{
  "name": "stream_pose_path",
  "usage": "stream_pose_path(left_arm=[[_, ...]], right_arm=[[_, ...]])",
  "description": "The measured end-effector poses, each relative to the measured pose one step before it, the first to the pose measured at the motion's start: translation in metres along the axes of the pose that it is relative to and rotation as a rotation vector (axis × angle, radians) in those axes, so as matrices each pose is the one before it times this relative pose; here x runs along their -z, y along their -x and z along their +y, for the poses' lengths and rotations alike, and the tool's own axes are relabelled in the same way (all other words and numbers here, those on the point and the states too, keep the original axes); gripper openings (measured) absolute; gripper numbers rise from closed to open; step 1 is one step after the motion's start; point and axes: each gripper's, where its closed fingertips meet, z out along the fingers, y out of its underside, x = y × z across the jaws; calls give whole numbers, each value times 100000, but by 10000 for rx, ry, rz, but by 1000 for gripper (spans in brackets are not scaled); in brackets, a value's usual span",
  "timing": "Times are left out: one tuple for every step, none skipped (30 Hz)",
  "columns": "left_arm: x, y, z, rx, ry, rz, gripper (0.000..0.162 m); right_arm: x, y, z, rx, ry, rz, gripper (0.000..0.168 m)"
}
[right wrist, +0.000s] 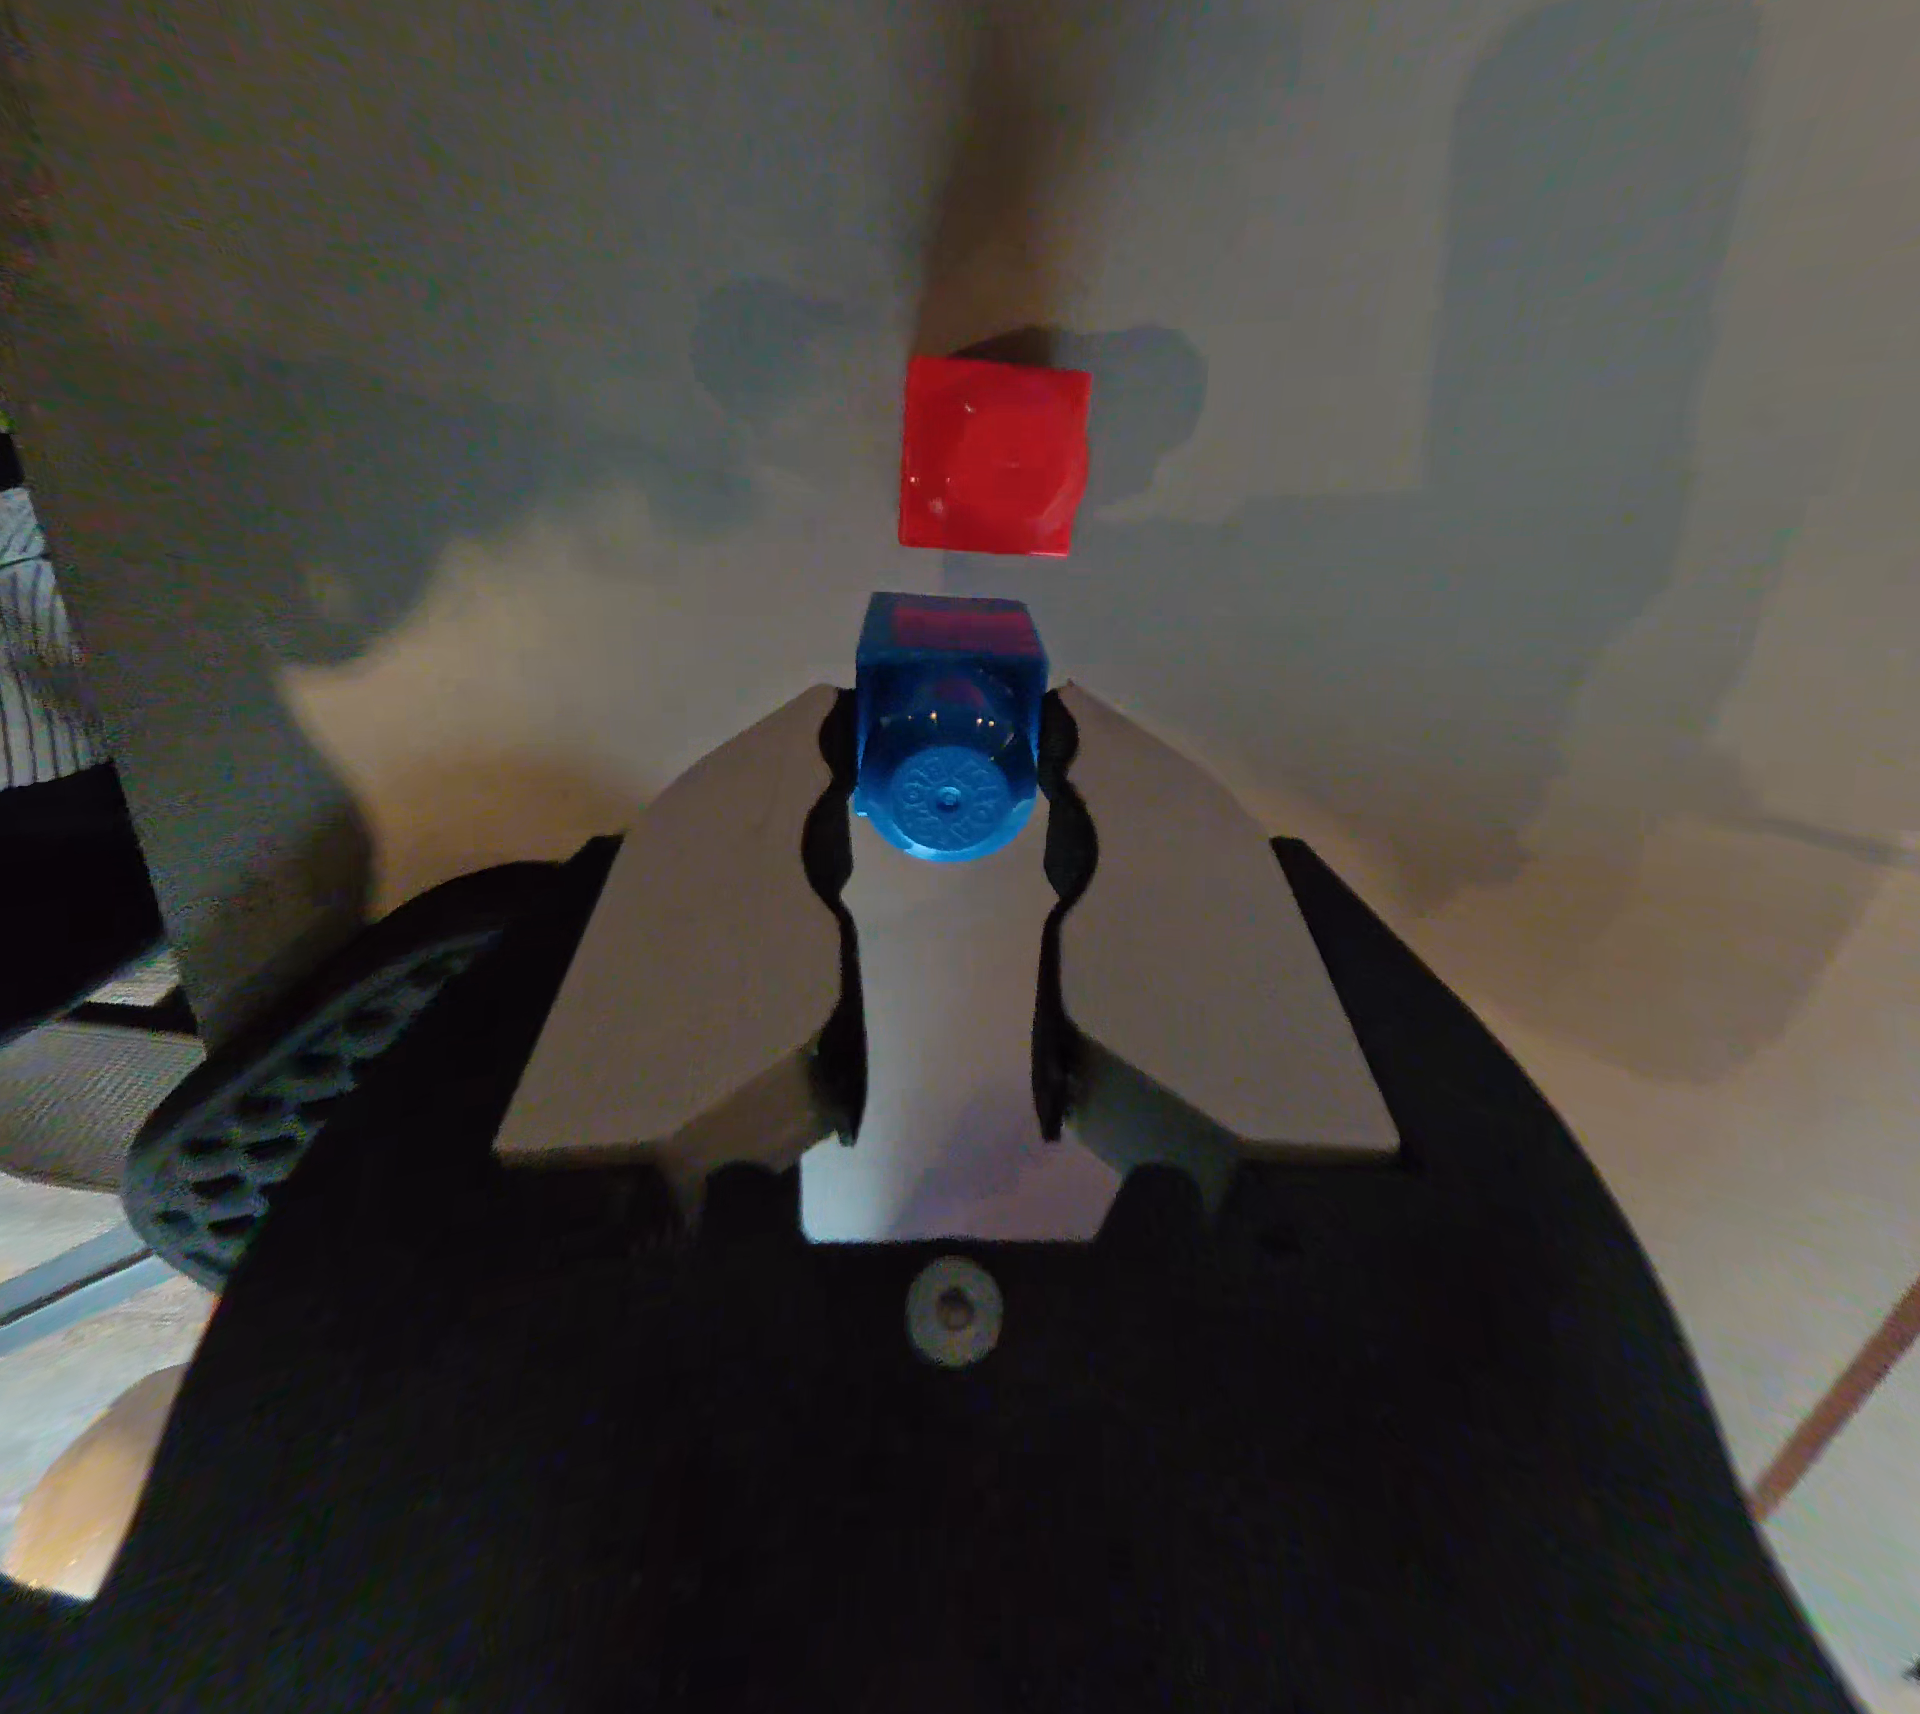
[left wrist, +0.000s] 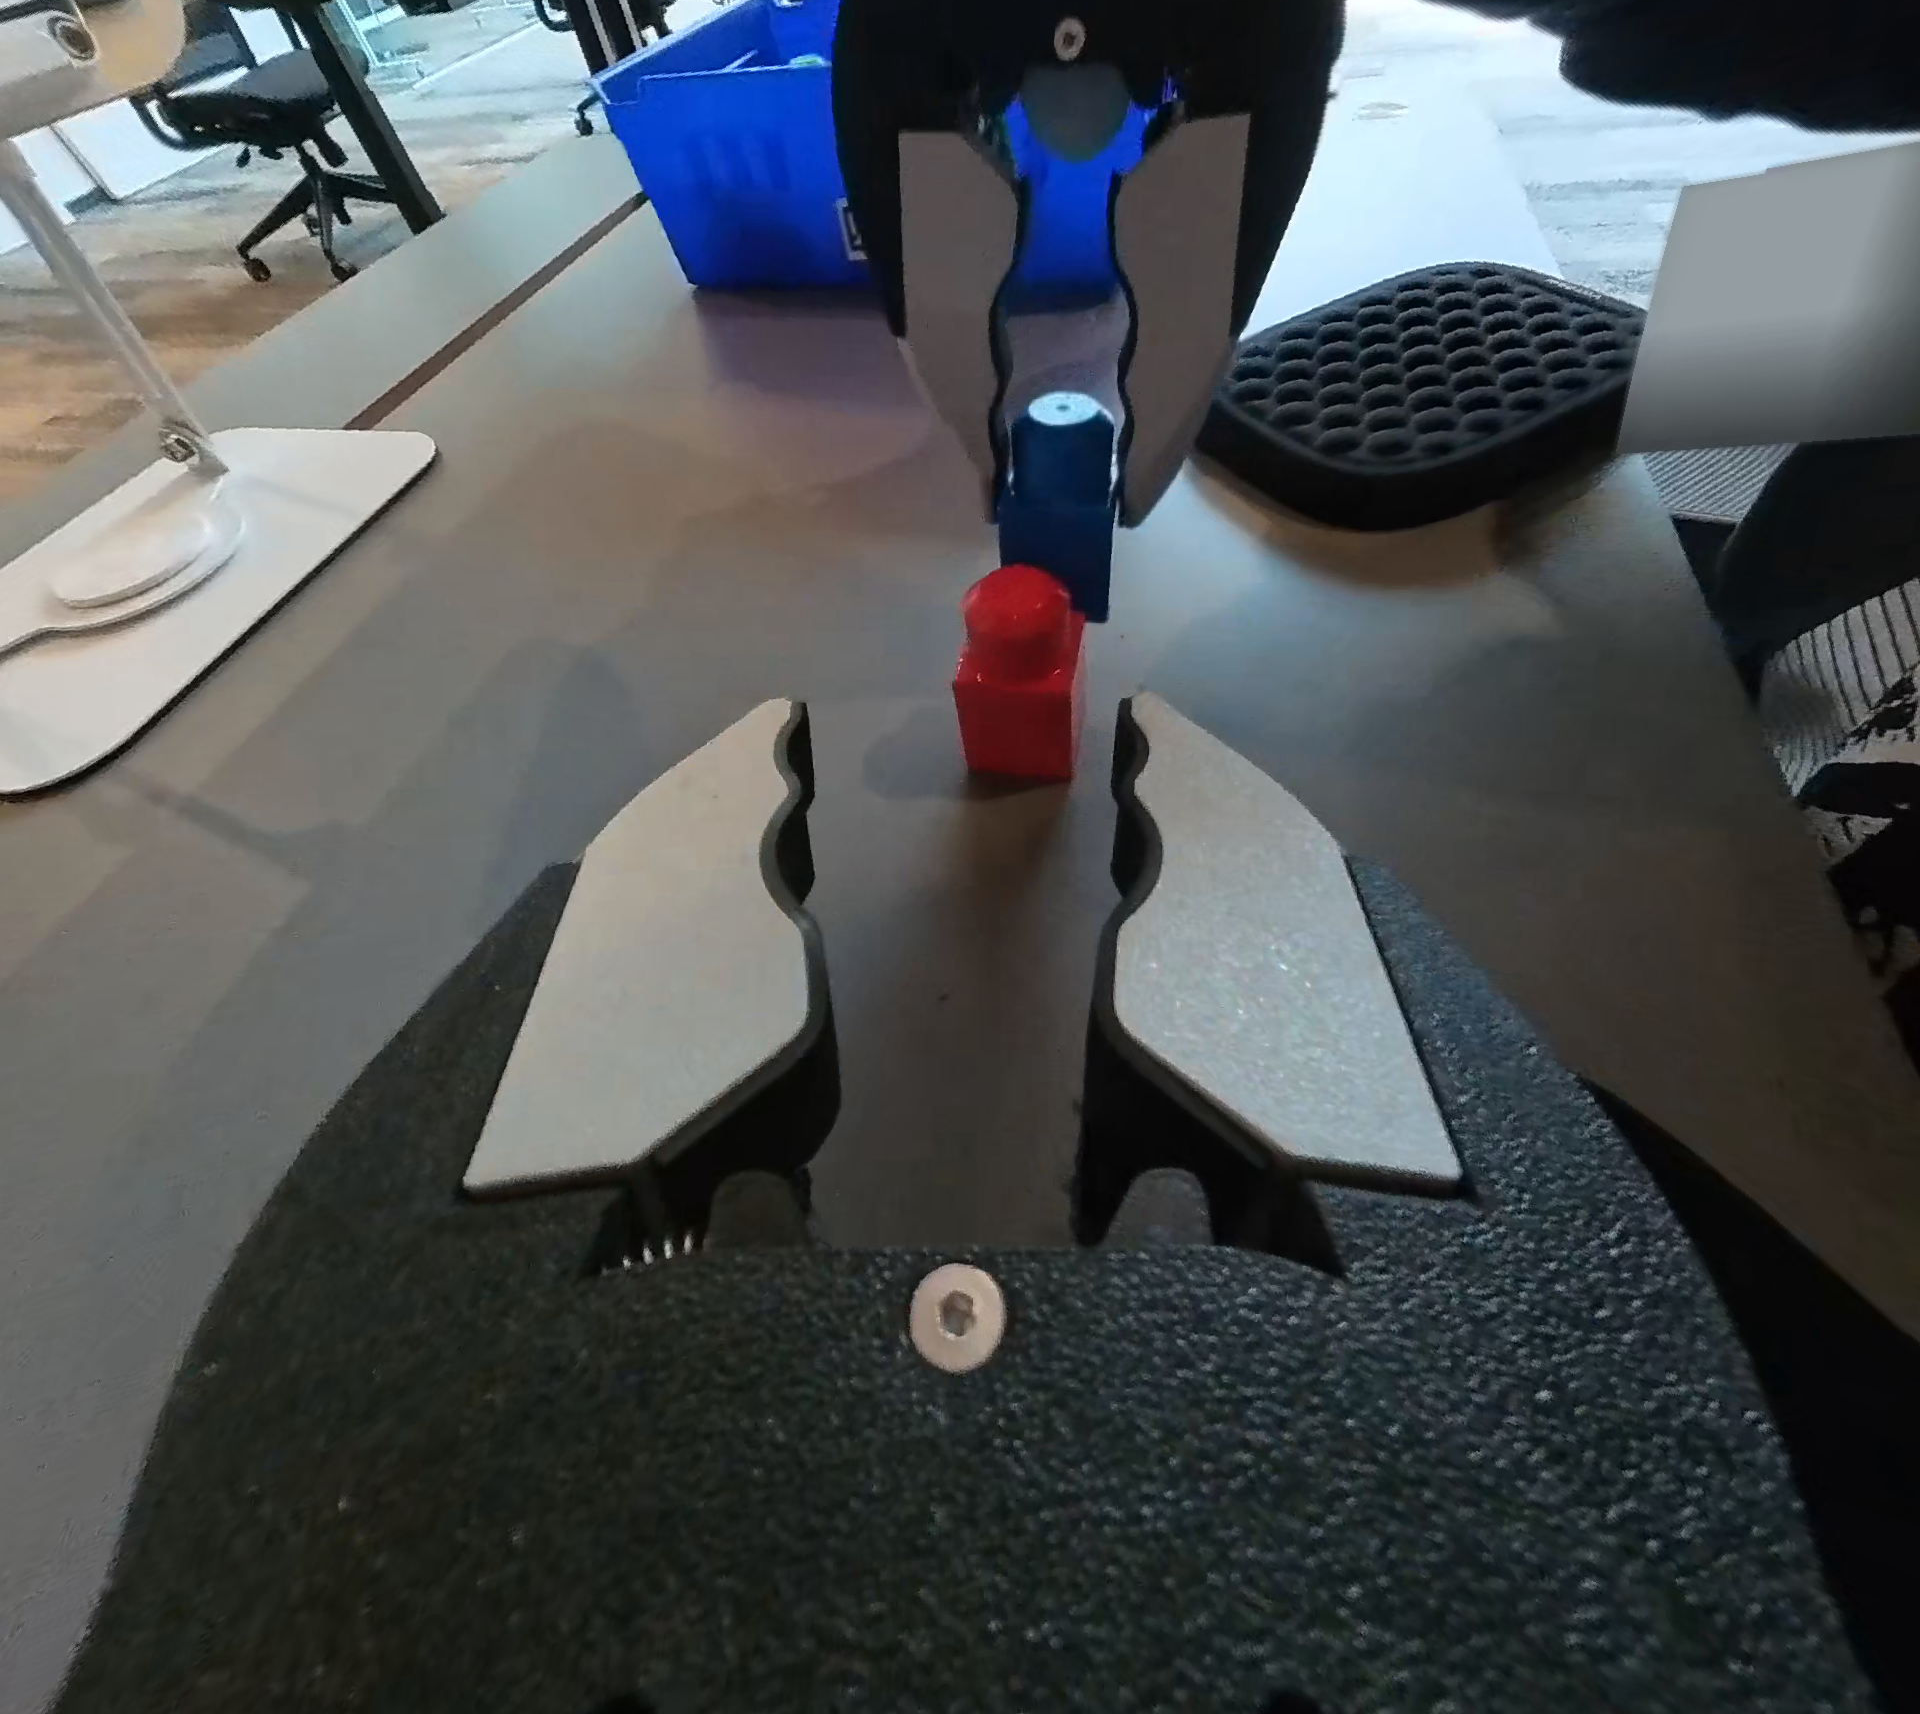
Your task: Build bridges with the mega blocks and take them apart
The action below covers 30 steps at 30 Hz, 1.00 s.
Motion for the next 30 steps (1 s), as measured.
stream_pose_path(left_arm=[[55, -3, -13, 28, -32, 1, 55], [42, -21, 3, 7, -19, 0, 55], [19, -24, 20, -9, -3, -2, 55], [1, -16, 7, -10, -10, -9, 55], [6, -25, -41, 4, -38, 1, 54], [-6, -45, -20, 10, -35, 15, 54], [-6, -24, 21, 8, -7, 8, 54], [-24, 15, 64, 14, 15, -4, 54], [-23, -5, 111, 16, 30, 7, 54], [-23, -1, 83, 10, 15, 4, 54], [-1, 29, 27, 4, -14, -30, 54], [24, 23, -14, -2, -19, -27, 53], [34, -17, -11, -12, -7, -7, 53], [26, -14, -38, -14, -10, -8, 53], [24, -2, -33, -8, -6, -10, 53], [13, -20, -6, -10, 4, 1, 53], [1, -33, 14, -24, 17, 9, 53], [-15, -28, 34, -30, 22, 4, 53], [-23, -8, 13, -17, 4, -12, 53], [-11, -4, 7, -4, 2, -8, 53], [-6, -6, 38, -6, 18, 3, 53], [-15, 0, 61, -18, 35, -4, 53], [-10, 33, 65, -28, 36, -17, 53], [-11, 4, 44, -25, 18, -11, 53], [-9, -6, 20, -11, 3, 2, 53], [-1, -6, 19, -4, 10, 0, 53], [-16, 8, 45, -17, 29, -10, 52], [-9, 18, 45, -29, 28, -15, 52], [0, 1, 13, -22, 6, -6, 52], [-4, 2, -7, -4, -5, 1, 52]], right_arm=[[-190, -24, 3, -29, -2, -59, 33], [-158, -71, 71, -24, 60, -27, 33], [-153, -57, 41, -21, 57, -25, 33], [-141, -19, -46, -41, 9, -45, 33], [-139, -25, -69, -45, -1, -34, 33], [-125, -89, -88, -33, -7, 13, 33], [-116, -17, -65, -22, 22, -16, 33], [-110, 23, -110, 4, 4, -19, 33], [-89, -5, -107, 24, 5, 9, 33], [-72, -35, -26, 12, 53, 17, 33], [-65, 28, 0, -3, 56, -38, 33], [-61, -20, -54, -23, 2, -18, 33], [-48, -8, -44, -7, 2, -24, 33], [-61, 31, 24, 10, 33, -47, 33], [-85, -7, 20, 12, 28, -18, 33], [-86, -43, 15, -8, 28, -7, 33], [-82, 10, 5, -2, 17, -35, 33], [-83, 12, -26, 1, 5, -39, 33], [-59, -12, -36, 0, -3, -14, 33], [-62, 1, 6, 3, 16, -25, 33], [-49, -7, 19, 11, 17, -23, 33], [-55, -5, 23, 2, 4, -24, 33], [-50, -46, 13, -4, -4, -11, 33], [-31, -51, 3, -11, -4, 1, 33], [-29, -15, 13, 3, -1, -27, 33], [-27, 15, -9, 20, -10, -34, 33], [-27, -14, -19, 11, -7, -17, 33], [-23, -25, 3, 25, 13, -12, 33], [-20, 2, -11, 18, 5, -19, 33], [-11, -29, -43, 7, -8, 0, 33]])
